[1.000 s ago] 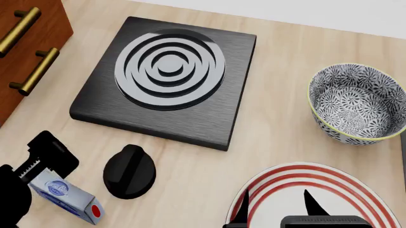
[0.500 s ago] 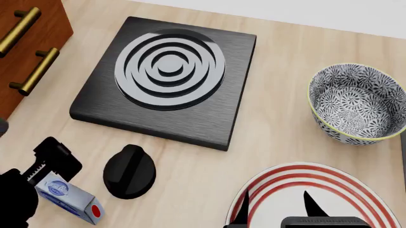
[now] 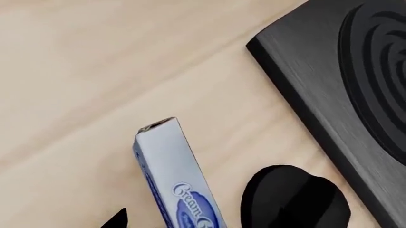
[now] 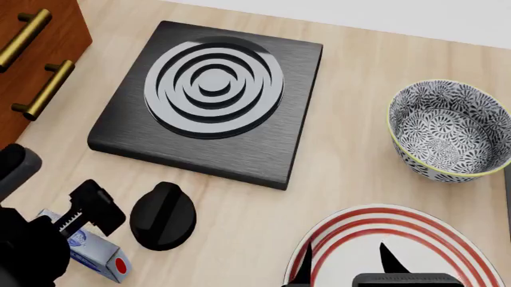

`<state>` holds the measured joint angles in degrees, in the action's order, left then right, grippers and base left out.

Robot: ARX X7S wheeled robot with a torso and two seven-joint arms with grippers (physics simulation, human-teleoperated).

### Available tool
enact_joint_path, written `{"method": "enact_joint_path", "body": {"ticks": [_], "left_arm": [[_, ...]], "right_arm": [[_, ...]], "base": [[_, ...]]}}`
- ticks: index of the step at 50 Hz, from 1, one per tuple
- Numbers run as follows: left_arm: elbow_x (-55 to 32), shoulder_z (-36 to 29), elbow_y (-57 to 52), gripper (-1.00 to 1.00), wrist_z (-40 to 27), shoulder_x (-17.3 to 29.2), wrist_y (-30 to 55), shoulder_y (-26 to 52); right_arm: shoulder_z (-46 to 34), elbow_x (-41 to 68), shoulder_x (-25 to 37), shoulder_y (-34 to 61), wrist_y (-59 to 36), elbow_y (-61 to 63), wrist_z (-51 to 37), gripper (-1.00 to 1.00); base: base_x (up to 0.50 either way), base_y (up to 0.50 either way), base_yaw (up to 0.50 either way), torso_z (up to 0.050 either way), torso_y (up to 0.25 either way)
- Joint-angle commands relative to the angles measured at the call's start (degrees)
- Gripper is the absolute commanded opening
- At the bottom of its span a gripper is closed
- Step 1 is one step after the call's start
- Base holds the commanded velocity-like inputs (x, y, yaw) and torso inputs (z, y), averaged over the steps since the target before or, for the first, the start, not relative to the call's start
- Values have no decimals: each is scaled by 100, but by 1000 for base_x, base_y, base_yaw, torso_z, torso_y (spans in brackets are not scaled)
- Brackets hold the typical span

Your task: Pick up the cream cheese and put it in the bowl.

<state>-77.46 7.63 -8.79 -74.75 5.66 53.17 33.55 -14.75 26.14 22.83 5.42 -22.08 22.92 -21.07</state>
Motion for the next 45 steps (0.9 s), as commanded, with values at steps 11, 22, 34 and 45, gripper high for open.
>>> {"method": "enact_joint_path", "body": {"ticks": [11,22,34,45], "left_arm": [[0,-108,201,100,62,88,-194,12],[116,-209,452,100,240,116,-327,40],[188,-356,695,100,360,157,-368,55],[213,-400,717,100,309,192,-436,9]], "right_arm": [[-22,16,2,6,57,-73,6,100],[-33,10,8,-12,121,-99,17,100],[-52,9,9,0,134,-128,5,100],[-90,-12,26,-5,112,-104,-27,100]], "base": [[0,0,0,0,0],[0,0,0,0,0],[0,0,0,0,0],[0,0,0,0,0]]}}
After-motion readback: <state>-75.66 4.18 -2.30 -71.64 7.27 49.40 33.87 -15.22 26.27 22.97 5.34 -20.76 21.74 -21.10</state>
